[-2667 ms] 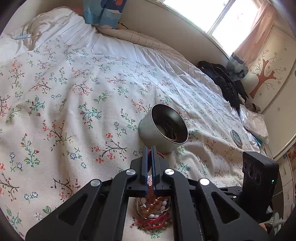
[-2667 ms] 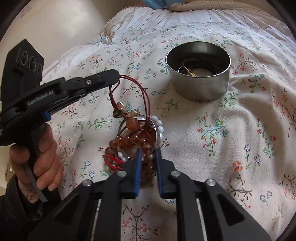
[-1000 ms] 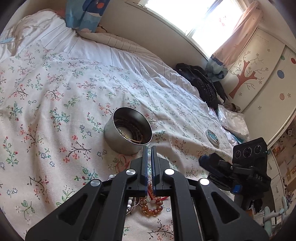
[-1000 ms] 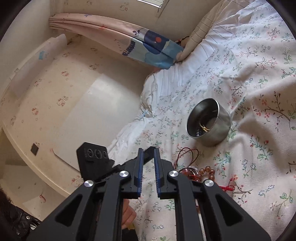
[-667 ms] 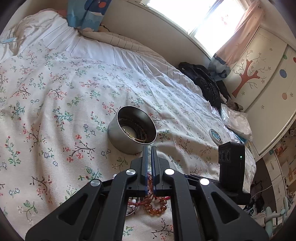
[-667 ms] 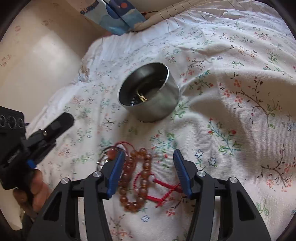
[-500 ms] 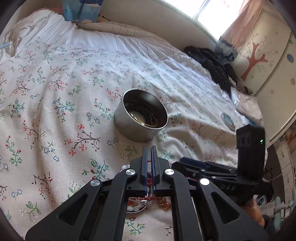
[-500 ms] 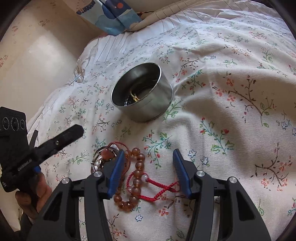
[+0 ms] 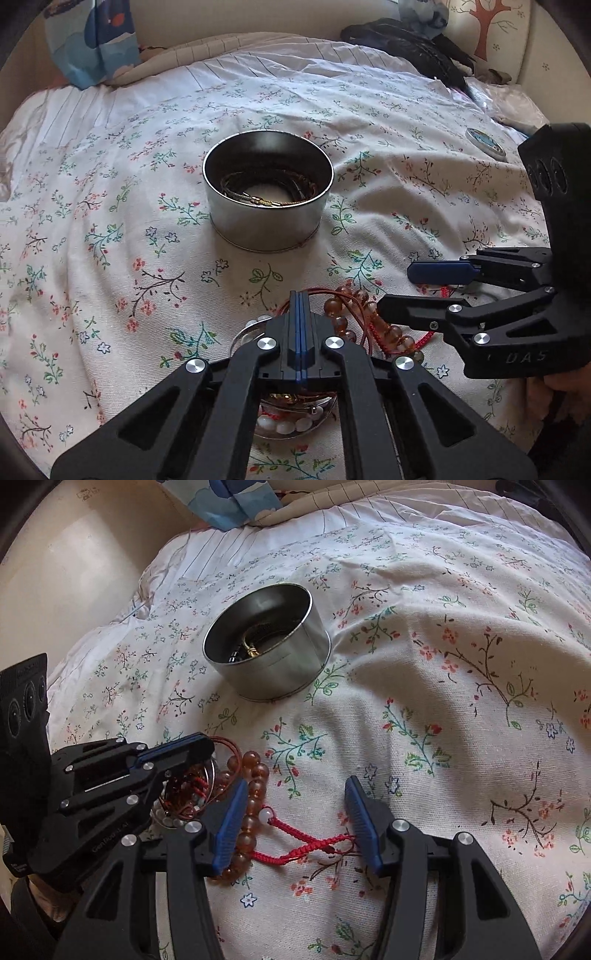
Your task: Organize jewelry
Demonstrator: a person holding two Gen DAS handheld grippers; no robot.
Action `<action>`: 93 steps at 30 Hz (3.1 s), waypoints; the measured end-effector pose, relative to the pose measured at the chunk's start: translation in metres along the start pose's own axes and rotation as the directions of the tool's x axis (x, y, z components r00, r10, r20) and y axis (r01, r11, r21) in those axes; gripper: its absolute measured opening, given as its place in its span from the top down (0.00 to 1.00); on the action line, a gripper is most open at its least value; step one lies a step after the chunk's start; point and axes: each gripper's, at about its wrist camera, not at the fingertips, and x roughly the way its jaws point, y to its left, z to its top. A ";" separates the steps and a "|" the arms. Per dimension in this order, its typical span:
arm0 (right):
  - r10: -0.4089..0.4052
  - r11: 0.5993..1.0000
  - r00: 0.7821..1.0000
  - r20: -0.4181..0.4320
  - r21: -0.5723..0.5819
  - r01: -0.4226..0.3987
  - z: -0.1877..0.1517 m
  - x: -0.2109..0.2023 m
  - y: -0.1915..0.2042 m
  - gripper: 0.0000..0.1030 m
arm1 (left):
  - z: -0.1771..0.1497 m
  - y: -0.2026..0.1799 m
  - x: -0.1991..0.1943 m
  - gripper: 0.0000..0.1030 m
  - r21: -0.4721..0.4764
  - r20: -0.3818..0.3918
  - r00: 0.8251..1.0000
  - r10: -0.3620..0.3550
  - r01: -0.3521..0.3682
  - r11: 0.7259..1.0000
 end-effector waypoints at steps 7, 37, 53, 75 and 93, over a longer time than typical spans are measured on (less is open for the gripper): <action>-0.035 0.992 0.999 -0.008 -0.121 0.034 -0.006 0.008 0.025 0.48 | 0.003 0.033 -0.030 1.00 -0.162 0.111 0.990 -0.090 0.107 0.981; 0.006 0.974 0.996 -0.086 -0.226 -0.025 0.003 0.026 0.050 0.74 | 0.006 0.065 -0.041 0.98 -0.277 0.220 0.950 -0.221 0.278 0.920; 0.045 0.984 0.994 -0.101 -0.169 -0.061 0.004 0.027 0.041 0.86 | 0.003 0.078 -0.041 0.98 -0.325 0.223 0.956 -0.189 0.256 0.910; 0.674 0.660 0.670 0.312 0.153 -0.735 0.020 -0.047 -0.023 0.86 | 0.012 0.054 -0.075 0.98 -0.315 0.340 0.909 -0.241 0.352 0.881; 0.317 0.941 0.940 0.127 0.081 -0.328 0.020 -0.018 -0.004 0.65 | 0.012 0.053 -0.070 0.98 -0.314 0.325 0.916 -0.236 0.340 0.887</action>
